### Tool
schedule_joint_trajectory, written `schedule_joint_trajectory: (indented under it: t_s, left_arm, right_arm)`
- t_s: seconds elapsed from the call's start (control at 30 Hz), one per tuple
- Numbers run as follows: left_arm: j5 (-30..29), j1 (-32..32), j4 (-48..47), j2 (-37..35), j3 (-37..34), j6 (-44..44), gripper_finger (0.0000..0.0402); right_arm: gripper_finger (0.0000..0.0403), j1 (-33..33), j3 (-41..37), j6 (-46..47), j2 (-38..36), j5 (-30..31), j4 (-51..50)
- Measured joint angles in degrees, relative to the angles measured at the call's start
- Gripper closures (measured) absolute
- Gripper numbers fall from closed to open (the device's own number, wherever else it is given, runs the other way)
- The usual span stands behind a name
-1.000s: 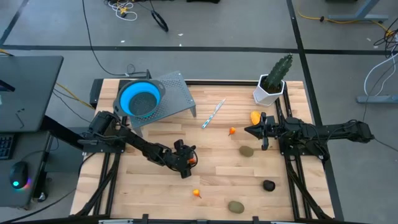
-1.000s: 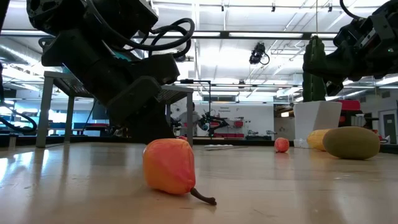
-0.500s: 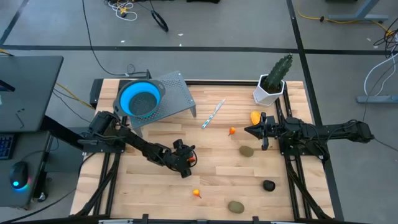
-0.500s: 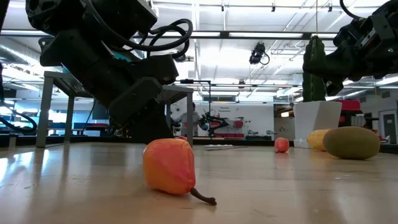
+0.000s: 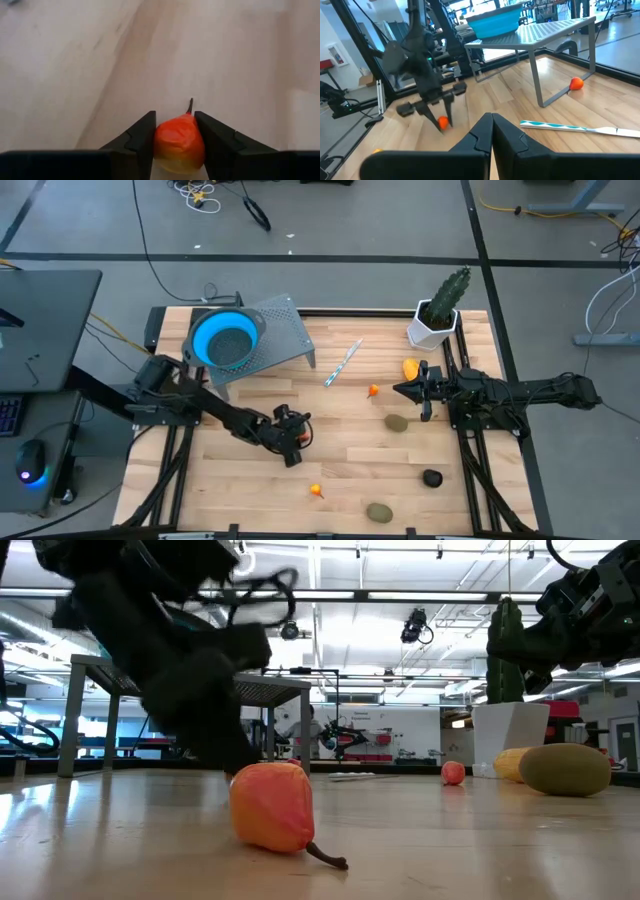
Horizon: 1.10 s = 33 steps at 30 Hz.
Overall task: Pick & Place Fruit
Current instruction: Put the middle orange pear into the blue strainer bowl
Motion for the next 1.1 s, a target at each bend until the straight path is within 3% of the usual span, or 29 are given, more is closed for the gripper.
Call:
schedule_joint_trajectory:
  t_s: [0.27,0.4,0.63,0.93,1.1]
  left_arm:
    - [-6.1,0.07,-10.96,-13.98,0.27,0.0,0.0277]
    - [-11.28,0.05,-16.61,-21.84,0.31,0.69,0.0265]
    - [-22.3,0.07,-18.07,-33.47,0.35,6.29,0.027]
    - [-41.23,0.09,-23.8,-38.61,0.44,10.63,0.0262]
    - [-48.34,0.09,-24.11,-39.12,0.46,11.47,0.0265]
  right_arm:
    - [0.039,0.0,0.0,0.0,0.0,0.0,0.0]
    - [0.039,-0.01,0.0,0.0,0.0,0.0,0.03]
    - [0.039,-0.02,0.0,0.0,0.0,0.0,0.03]
    - [0.039,-0.01,0.0,0.0,0.0,0.0,0.03]
    - [0.039,-0.01,0.0,0.0,0.0,0.0,0.04]
